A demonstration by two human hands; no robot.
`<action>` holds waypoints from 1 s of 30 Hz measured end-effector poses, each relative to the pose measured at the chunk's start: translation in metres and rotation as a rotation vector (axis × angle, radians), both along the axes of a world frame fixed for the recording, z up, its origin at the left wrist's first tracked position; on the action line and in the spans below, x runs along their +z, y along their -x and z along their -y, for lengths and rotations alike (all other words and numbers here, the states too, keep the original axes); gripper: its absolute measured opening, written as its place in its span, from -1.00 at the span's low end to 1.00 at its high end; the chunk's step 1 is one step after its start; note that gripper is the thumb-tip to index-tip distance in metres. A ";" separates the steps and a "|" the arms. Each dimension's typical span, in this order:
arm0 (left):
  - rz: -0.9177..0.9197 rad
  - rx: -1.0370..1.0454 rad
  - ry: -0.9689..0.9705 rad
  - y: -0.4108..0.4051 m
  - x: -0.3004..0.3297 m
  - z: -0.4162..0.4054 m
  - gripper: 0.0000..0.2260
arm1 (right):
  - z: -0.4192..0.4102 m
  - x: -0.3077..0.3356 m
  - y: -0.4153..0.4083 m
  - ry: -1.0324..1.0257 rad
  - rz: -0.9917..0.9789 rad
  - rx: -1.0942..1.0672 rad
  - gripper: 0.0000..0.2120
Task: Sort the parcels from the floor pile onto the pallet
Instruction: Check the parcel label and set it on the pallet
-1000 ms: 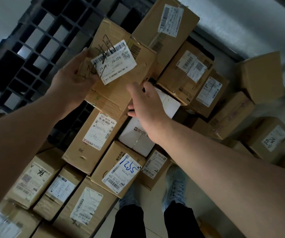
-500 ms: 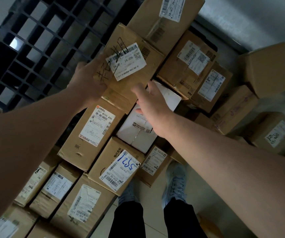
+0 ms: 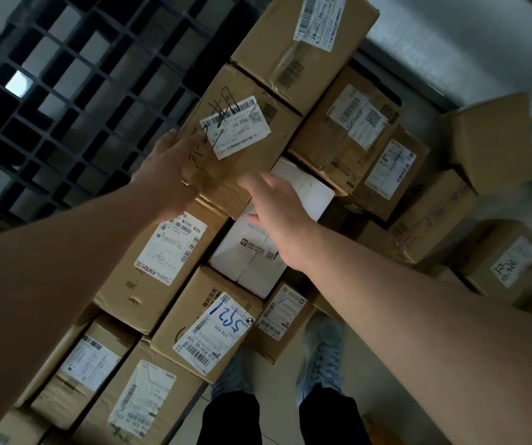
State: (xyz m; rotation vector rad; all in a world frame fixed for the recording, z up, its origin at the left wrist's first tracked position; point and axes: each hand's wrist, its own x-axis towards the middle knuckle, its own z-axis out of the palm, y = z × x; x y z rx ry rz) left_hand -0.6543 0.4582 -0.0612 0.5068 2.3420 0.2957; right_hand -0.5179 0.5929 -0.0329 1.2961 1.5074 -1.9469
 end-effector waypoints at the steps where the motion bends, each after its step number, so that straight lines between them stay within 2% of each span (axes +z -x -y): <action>1: -0.008 -0.008 0.012 0.000 -0.001 0.000 -0.15 | 0.000 -0.001 -0.001 -0.013 0.001 0.011 -0.27; 4: -0.062 -0.065 0.060 0.000 -0.003 0.001 -0.15 | -0.001 -0.002 -0.001 -0.042 0.023 0.080 -0.35; 5: -0.084 -0.092 0.073 0.000 -0.003 0.001 -0.14 | 0.000 -0.002 0.000 -0.049 0.035 0.113 -0.43; 7: -0.107 -0.136 0.085 0.000 -0.001 -0.001 -0.15 | 0.000 0.003 0.005 -0.098 0.059 0.195 -0.72; 9: -0.116 -0.173 0.100 0.001 0.002 -0.005 -0.15 | 0.002 0.008 0.013 -0.197 0.090 0.309 -0.81; 14: -0.148 -0.238 0.134 -0.007 0.021 -0.007 -0.21 | 0.014 0.026 0.014 -0.374 0.154 0.533 -0.59; 20: -0.219 -0.274 0.094 -0.021 0.070 0.001 -0.31 | 0.016 0.063 -0.003 -0.485 0.009 0.630 -0.59; 27: -0.267 -0.289 0.042 -0.054 0.173 -0.001 -0.38 | 0.007 0.151 -0.041 -0.582 -0.121 0.602 -0.59; 30: -0.290 -0.347 0.017 -0.074 0.245 0.005 -0.44 | 0.004 0.221 -0.072 -0.656 -0.144 0.619 -0.45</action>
